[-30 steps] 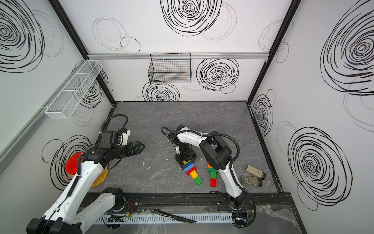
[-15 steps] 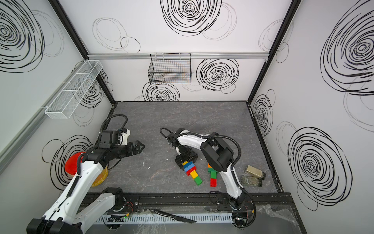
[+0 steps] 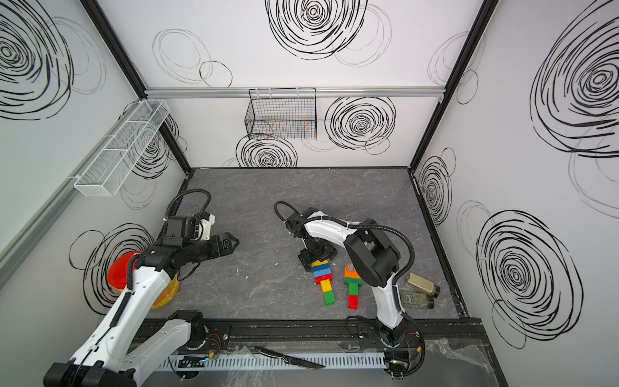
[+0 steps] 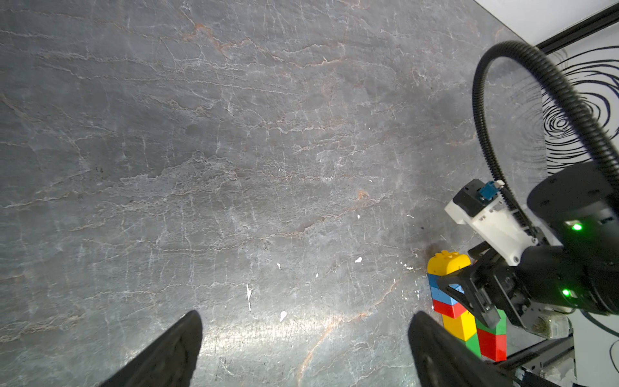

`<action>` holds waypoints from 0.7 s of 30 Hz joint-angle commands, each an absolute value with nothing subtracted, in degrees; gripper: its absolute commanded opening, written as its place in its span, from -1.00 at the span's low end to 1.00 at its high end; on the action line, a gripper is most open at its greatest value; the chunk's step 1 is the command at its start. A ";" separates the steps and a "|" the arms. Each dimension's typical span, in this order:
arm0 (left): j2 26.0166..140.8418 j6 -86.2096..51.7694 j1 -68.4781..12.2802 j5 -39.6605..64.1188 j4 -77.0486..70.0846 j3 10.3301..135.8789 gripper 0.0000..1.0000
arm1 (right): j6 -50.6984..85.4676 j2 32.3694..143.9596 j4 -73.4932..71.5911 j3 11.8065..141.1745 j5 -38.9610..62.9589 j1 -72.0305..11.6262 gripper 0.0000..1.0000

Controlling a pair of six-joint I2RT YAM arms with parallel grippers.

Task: Assemble an ice cream with lego
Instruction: Adjust the lego brick at the center of the board.

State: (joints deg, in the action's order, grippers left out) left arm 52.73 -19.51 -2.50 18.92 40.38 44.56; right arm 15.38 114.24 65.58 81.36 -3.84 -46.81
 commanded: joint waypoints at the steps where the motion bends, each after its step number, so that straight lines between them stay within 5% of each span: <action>1: 51.94 -19.23 -2.07 17.72 40.43 44.82 0.98 | 16.59 110.65 64.75 80.68 -6.76 -46.11 0.74; 11: 48.41 -19.63 -4.17 4.14 36.19 45.68 0.99 | 14.47 100.09 53.31 76.93 -3.76 -41.76 1.00; 21: 46.12 -19.01 -7.16 -10.17 26.40 45.83 0.98 | 7.12 84.57 34.73 66.96 -4.40 -28.72 1.00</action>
State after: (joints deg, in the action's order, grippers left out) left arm 45.93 -19.97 -6.33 -3.68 32.73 44.80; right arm 10.41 88.73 42.65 69.49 -3.57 -31.70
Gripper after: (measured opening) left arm 0.991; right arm 0.999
